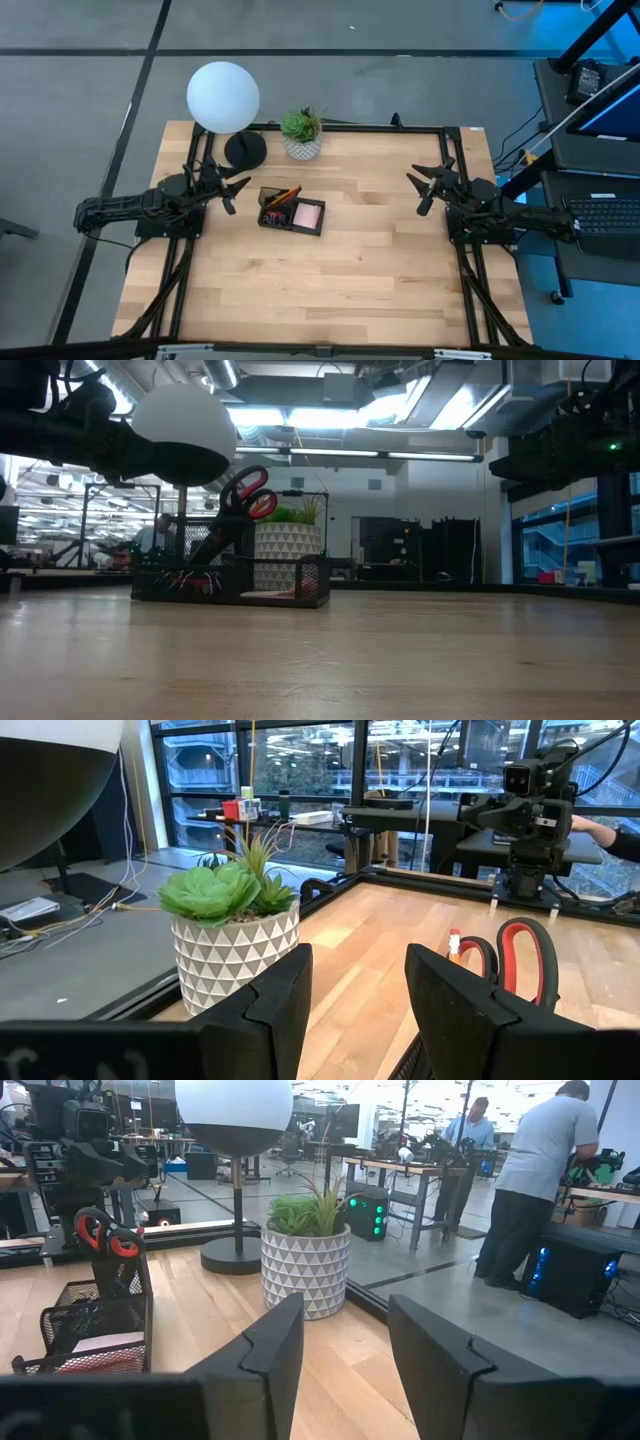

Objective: Pick and place office supplies into organizer
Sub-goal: Return to Home Position

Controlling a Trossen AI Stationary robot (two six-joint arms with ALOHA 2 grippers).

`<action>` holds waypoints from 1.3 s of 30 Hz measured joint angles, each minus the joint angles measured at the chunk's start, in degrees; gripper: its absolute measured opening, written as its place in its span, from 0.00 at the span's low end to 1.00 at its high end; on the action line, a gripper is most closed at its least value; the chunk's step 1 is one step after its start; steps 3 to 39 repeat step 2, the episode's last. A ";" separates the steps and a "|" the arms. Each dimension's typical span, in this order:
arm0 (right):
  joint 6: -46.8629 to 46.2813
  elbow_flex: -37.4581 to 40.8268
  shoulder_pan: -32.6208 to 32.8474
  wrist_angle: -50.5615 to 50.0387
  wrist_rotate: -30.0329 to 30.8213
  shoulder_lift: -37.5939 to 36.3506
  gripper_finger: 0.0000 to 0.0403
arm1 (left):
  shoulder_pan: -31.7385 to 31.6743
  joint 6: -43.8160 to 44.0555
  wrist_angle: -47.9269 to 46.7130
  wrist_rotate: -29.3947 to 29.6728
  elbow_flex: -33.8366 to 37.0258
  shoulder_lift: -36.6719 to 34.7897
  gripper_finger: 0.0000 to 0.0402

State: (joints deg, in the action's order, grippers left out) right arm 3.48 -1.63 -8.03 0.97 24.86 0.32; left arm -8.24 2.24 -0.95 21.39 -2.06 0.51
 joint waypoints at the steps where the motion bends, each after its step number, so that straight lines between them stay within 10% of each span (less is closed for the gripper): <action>1: 0.00 0.00 0.00 0.00 0.00 0.00 0.37 | -0.01 0.00 0.00 0.00 0.01 0.00 0.39; 39: -0.01 -0.01 0.00 0.00 0.00 0.00 0.37 | -0.01 0.00 0.00 0.02 0.01 0.00 0.39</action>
